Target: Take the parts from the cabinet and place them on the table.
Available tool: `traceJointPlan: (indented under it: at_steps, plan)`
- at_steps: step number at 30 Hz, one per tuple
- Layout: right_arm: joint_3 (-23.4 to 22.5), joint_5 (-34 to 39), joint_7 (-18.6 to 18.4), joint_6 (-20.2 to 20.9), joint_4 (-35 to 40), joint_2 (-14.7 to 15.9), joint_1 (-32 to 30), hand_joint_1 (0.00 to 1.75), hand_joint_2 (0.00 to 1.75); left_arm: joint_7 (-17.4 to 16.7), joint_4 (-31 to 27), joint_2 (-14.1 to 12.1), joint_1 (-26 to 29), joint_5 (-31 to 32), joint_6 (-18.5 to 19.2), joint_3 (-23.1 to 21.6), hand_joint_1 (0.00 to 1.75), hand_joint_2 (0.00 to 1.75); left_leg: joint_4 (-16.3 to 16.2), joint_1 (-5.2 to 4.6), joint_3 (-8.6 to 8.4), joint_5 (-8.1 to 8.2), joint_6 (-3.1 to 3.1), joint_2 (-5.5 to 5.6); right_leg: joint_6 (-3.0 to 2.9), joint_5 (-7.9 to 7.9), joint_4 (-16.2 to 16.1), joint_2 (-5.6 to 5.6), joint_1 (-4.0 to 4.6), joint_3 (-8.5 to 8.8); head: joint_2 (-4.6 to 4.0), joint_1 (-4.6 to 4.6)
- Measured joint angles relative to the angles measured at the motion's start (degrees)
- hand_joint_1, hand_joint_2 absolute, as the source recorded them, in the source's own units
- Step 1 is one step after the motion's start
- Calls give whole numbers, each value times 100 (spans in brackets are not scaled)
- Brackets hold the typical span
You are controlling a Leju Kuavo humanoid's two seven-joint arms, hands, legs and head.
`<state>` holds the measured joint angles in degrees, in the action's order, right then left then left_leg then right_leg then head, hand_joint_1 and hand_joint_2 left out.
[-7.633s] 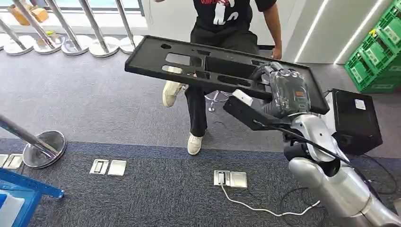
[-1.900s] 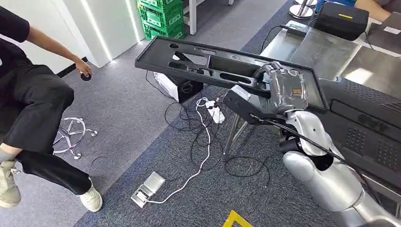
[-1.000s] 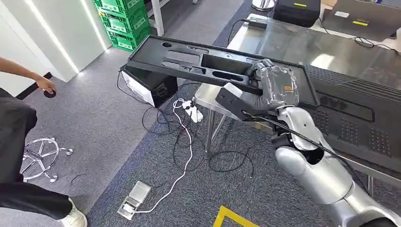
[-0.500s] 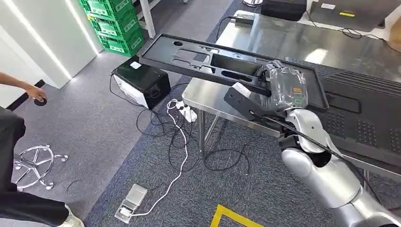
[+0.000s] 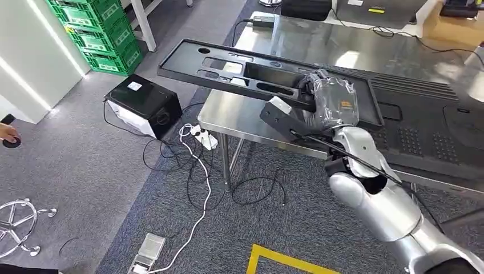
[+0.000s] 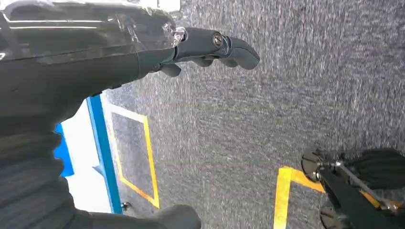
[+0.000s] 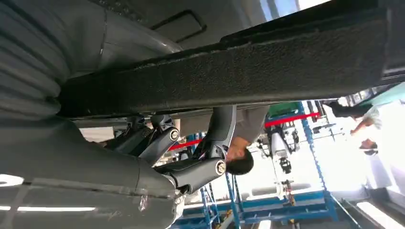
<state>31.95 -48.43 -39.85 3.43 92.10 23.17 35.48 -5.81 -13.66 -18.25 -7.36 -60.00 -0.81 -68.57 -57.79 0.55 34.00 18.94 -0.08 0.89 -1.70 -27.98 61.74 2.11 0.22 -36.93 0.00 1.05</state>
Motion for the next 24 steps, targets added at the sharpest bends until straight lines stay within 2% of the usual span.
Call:
traceJointPlan:
  at_steps: [1,3,4,5,6,7,8,9,10,13,14,15,16,18,19,20,21,23,24]
  plan:
    - [-2,0,7,-15,-9,0,14,175,175,0,0,0,3,0,0,0,0,175,1,-3,0,-2,12,-33,22,-206,345,-81,-8,-162,0,-46]
    - [0,7,11,-31,-33,0,8,175,175,0,0,0,9,2,-7,0,0,175,-6,-7,5,4,19,-105,63,-590,1243,-135,-39,-592,0,-94]
    - [0,7,11,-31,-57,0,5,175,175,0,0,0,9,2,-7,0,0,175,-9,-6,7,8,21,-146,80,-639,1520,-138,-59,-731,0,-116]
    - [0,7,11,-31,-79,0,3,175,175,0,0,0,8,2,-7,0,0,175,-14,0,4,13,17,-177,95,-552,1491,-147,-77,-726,0,-135]
    - [-2,7,11,-31,-90,0,5,175,175,0,0,0,5,2,-7,0,0,175,-24,6,1,22,5,-211,110,-347,1193,-165,-94,-584,0,-155]
    - [-2,7,11,-33,-94,0,9,175,175,0,0,0,2,2,-7,0,0,175,-44,18,-6,40,-19,-244,124,-79,681,-202,-108,-329,0,-175]
    - [-2,7,11,-35,-96,0,12,175,175,0,0,0,1,2,-7,0,0,175,-67,25,-14,65,-46,-268,128,143,174,-288,-113,-67,0,-190]
    - [-2,7,11,-37,-103,0,15,175,175,0,2,-4,3,2,-7,0,0,175,-89,15,-7,94,-88,-298,127,97,-151,-447,-86,96,0,-221]
    - [-2,9,13,-41,-105,-2,15,175,175,0,2,-4,1,2,-7,0,0,175,-138,-10,10,113,-120,-314,56,133,-201,-371,-57,86,0,-225]
    - [-2,7,13,-44,-129,0,15,175,175,0,4,-4,-1,2,-7,0,0,175,-106,7,-27,110,-201,-386,-35,126,-180,-268,-26,69,0,-155]
    - [-2,4,13,-44,-129,-2,26,175,175,0,4,-4,-1,2,-7,0,0,175,-140,21,-32,151,-245,-380,-77,154,-224,-240,-53,95,0,-170]
    - [-4,2,15,-48,-129,-2,40,175,175,0,2,-4,-1,2,-7,0,0,175,-300,36,0,275,-268,-271,-102,162,-231,-220,-62,106,0,-139]
    - [-2,4,20,-48,-129,-4,52,175,175,0,2,-2,-3,2,-7,0,0,175,-612,38,138,484,-273,-208,-128,161,-231,-199,-61,106,0,-76]
    - [-2,4,17,-50,-136,-4,48,175,175,0,4,-2,6,2,-7,0,0,175,-1569,34,595,923,-289,-152,-152,160,-230,-141,-35,103,0,-13]
    - [-2,11,15,-50,-142,-4,42,175,175,0,2,-2,16,2,-7,0,0,175,-1891,32,756,996,-286,-148,-155,160,-229,-106,-22,104,0,7]
    - [-2,11,13,-50,-155,-4,40,175,175,0,2,-2,27,2,-4,0,0,175,-1950,30,804,933,-273,-145,-155,160,-229,-63,-11,108,0,22]
    - [-2,13,13,-52,-162,-4,40,175,175,0,4,-2,30,2,-4,0,0,175,-1739,25,718,747,-249,-139,-155,160,-228,-16,-7,112,0,37]
    - [-2,13,13,-52,-160,-4,41,175,175,0,4,-2,28,0,-4,0,0,175,-805,13,297,229,-187,-77,-153,160,-227,60,-4,137,0,72]
    - [-2,13,11,-55,-160,-4,41,175,175,-6,4,-4,29,-2,6,0,0,175,-315,9,87,39,-154,60,-149,157,-228,93,-11,142,0,92]
